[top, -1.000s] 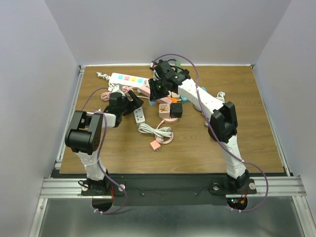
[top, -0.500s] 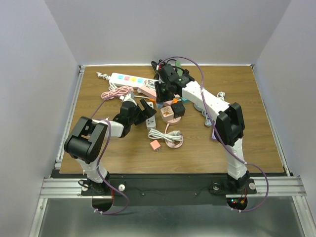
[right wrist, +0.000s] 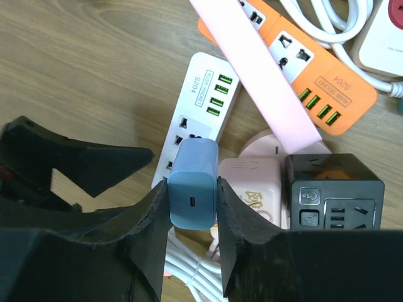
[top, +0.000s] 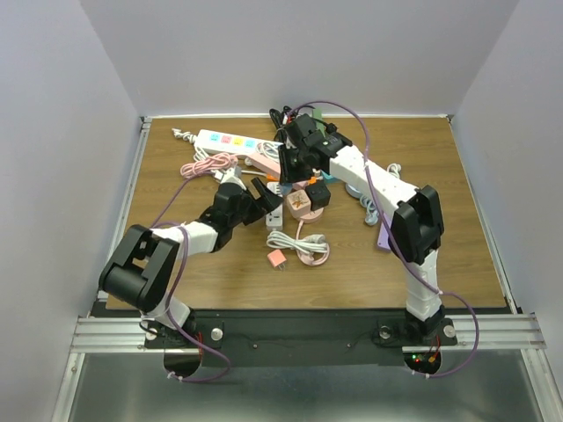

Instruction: Insert the plug

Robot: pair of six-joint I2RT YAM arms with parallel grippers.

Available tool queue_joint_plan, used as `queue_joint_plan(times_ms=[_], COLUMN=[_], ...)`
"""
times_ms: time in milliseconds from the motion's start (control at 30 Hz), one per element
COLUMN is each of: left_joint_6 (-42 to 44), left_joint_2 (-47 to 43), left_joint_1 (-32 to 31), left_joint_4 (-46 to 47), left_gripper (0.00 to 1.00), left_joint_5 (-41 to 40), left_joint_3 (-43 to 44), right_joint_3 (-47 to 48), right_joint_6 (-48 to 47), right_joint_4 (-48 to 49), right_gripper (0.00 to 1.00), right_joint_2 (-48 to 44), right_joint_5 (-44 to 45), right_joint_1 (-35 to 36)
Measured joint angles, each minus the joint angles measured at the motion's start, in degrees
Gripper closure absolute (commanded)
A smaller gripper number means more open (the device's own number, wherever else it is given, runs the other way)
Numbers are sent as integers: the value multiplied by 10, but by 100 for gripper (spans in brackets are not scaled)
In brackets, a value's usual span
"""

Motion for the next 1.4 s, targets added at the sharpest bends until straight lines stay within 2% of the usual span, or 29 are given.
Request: queue_joint_plan(times_ms=[267,467,867,1400], left_joint_6=[42,86,110,116], left_joint_2=[-82,-89,-108,-110], left_joint_1=[59,95,99,99], left_joint_4=[-27,-50,-60,-60], left_gripper=[3,3,2,3], left_joint_5=[-13,-15,-15,-9], left_joint_3=[0,0,0,0], right_joint_3=[0,-2,-2,3], right_joint_6=[40,87,141,145], right_joint_4=[3,21,30,31], right_gripper=[99,100,100,100], right_joint_2=[-3,3,69,69], right_joint_5=[-2,-2,3,54], right_joint_1=[21,42,50,53])
